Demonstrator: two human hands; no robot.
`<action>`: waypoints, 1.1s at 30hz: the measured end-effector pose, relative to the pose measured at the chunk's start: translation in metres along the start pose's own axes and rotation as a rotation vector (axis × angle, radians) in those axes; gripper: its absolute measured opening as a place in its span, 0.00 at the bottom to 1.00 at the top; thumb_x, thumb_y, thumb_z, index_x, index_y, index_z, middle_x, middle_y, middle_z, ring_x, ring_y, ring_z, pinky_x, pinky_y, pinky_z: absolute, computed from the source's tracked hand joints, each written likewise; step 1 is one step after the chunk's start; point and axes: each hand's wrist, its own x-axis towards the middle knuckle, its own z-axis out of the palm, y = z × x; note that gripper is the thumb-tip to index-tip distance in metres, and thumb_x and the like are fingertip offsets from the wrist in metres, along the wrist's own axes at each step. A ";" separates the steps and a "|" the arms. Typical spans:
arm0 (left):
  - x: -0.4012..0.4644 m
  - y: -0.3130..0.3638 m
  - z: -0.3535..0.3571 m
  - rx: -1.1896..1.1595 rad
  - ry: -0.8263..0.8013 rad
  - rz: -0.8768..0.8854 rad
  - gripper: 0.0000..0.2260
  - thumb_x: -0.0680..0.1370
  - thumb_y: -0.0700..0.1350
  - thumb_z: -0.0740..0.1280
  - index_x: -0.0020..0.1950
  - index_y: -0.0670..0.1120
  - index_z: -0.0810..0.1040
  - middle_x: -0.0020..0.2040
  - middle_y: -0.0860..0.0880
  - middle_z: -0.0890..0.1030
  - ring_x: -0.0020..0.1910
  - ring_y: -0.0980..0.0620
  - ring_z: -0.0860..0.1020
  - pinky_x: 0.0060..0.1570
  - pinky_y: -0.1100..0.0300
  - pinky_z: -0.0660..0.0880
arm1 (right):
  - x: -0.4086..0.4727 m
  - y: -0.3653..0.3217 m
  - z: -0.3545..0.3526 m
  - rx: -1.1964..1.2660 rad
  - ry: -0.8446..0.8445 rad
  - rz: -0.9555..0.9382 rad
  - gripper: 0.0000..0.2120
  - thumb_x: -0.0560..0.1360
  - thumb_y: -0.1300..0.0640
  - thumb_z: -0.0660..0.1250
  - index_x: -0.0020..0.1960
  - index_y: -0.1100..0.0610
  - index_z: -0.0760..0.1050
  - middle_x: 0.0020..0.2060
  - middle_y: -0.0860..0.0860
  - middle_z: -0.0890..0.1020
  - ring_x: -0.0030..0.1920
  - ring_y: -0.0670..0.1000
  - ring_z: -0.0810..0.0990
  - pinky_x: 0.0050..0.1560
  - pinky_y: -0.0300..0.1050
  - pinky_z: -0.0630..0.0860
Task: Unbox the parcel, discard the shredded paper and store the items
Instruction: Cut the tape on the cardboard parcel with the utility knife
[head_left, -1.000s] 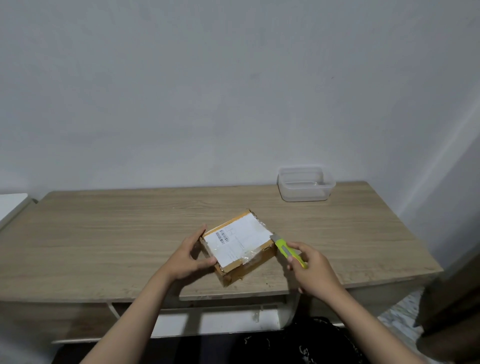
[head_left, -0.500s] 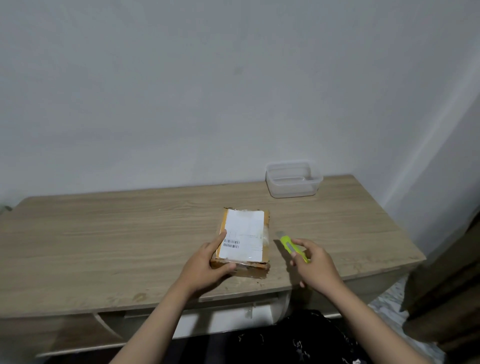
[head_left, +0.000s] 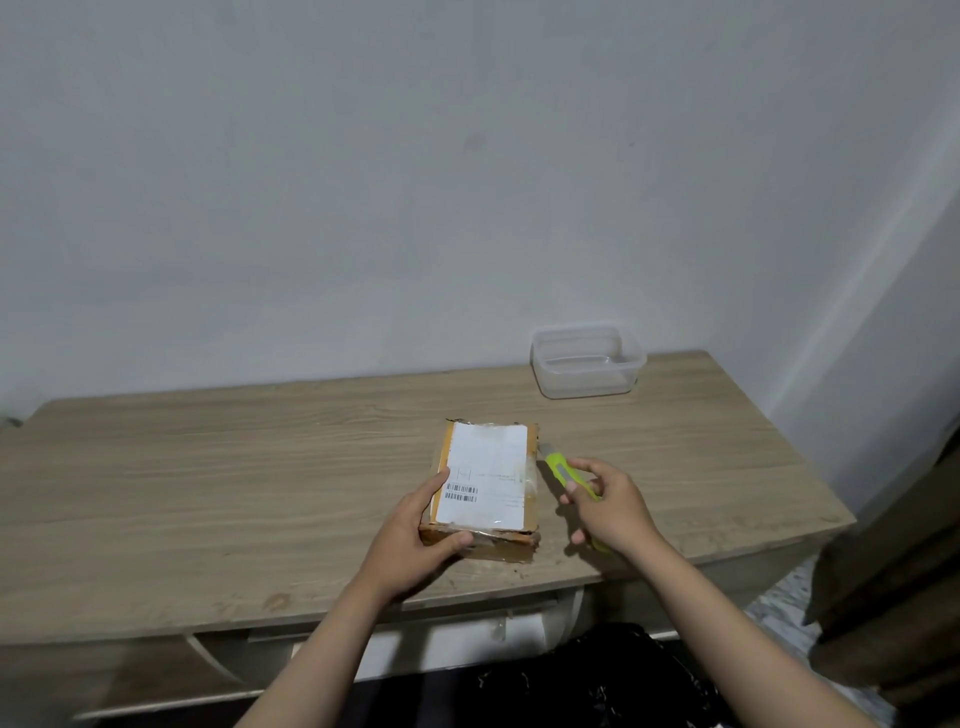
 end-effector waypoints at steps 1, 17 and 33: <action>0.000 -0.001 0.000 0.001 0.002 0.000 0.35 0.64 0.62 0.72 0.69 0.64 0.63 0.67 0.55 0.72 0.66 0.60 0.69 0.68 0.58 0.66 | 0.001 0.000 0.001 0.001 -0.007 0.000 0.17 0.77 0.59 0.63 0.66 0.52 0.71 0.43 0.54 0.83 0.21 0.48 0.78 0.22 0.38 0.73; 0.000 -0.003 0.003 -0.012 0.023 -0.022 0.36 0.63 0.63 0.72 0.69 0.64 0.64 0.67 0.54 0.72 0.67 0.59 0.70 0.68 0.53 0.67 | -0.002 0.001 -0.020 -0.112 -0.212 -0.005 0.16 0.77 0.61 0.64 0.64 0.55 0.72 0.35 0.53 0.83 0.16 0.45 0.70 0.19 0.36 0.66; -0.003 0.007 0.002 -0.006 0.024 -0.051 0.38 0.62 0.64 0.71 0.70 0.58 0.65 0.69 0.56 0.71 0.67 0.60 0.69 0.68 0.59 0.66 | -0.030 -0.002 -0.034 -0.115 -0.419 -0.002 0.13 0.77 0.62 0.64 0.59 0.50 0.74 0.33 0.51 0.85 0.17 0.45 0.70 0.17 0.36 0.66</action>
